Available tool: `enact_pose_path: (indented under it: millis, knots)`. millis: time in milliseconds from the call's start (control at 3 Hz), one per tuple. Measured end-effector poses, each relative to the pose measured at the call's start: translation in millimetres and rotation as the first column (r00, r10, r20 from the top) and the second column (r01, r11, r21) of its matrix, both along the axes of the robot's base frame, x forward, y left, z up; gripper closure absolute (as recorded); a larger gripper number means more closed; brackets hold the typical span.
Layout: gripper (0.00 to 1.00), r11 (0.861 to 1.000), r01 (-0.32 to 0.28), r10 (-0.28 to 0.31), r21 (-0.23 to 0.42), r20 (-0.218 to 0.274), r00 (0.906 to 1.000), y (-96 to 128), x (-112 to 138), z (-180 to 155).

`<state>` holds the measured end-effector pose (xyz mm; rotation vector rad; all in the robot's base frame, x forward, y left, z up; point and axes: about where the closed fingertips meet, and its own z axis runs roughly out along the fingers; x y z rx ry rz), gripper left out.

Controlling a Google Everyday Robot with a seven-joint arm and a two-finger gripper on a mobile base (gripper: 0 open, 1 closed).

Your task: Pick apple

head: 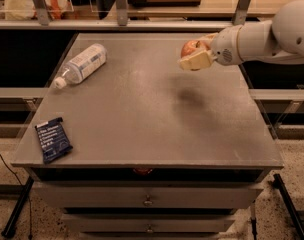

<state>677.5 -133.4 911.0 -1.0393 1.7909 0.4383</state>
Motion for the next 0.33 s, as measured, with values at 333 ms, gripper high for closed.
enact_pose_path:
  millis: [333]
  knots:
    - [1.00, 0.997, -0.076, 0.077, -0.028, 0.056, 0.9954, 6.5, -18.4, 35.6]
